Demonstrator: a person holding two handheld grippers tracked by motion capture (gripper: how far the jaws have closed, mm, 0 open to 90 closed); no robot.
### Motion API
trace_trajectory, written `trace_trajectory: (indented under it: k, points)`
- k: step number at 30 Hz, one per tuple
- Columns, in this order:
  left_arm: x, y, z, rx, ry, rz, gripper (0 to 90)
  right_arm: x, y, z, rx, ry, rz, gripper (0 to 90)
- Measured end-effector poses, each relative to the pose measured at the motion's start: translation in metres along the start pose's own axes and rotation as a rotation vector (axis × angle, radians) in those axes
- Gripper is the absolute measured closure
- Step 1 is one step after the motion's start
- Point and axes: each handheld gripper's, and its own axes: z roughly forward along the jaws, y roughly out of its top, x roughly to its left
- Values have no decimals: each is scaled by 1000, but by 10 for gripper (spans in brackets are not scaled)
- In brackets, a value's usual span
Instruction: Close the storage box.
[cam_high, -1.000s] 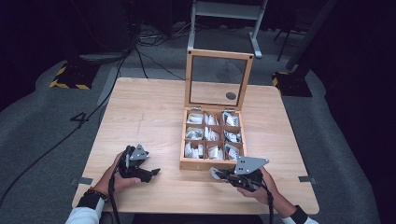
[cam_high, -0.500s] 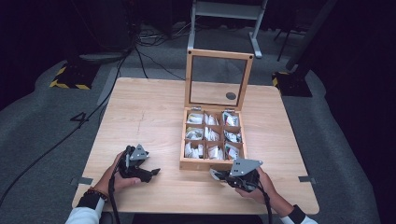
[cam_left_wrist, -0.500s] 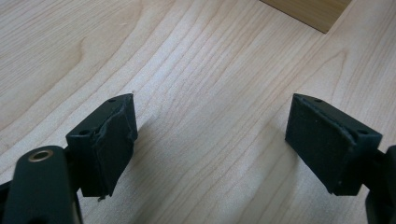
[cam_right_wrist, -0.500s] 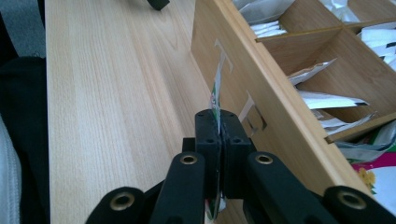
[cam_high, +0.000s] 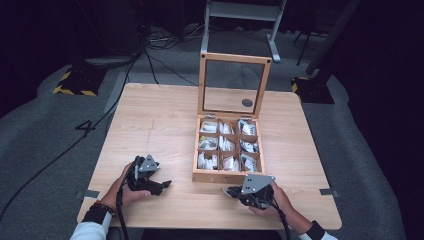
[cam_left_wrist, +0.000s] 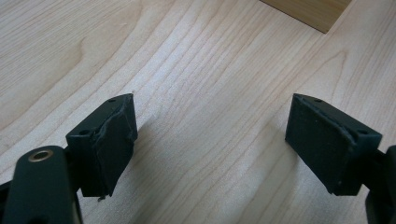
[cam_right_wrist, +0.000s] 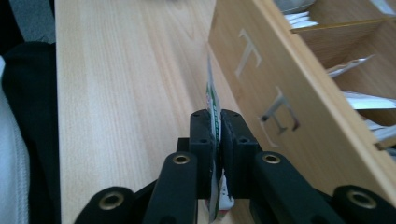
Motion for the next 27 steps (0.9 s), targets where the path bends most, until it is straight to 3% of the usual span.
trace_trajectory:
  k: [6, 12, 20, 27]
  points:
    - [0, 0, 0, 0, 0, 0, 172, 7, 0, 3, 13, 30, -12, 774]
    - [0, 0, 0, 0, -1, -2, 172, 12, -8, 8, 39, 53, 10, 671]
    - [0, 0, 0, 1, 0, 1, 172, 15, -16, 12, 100, 61, 28, 466]
    - [0, 0, 0, 0, 0, 0, 171, 13, -18, 12, 93, 94, 58, 381]
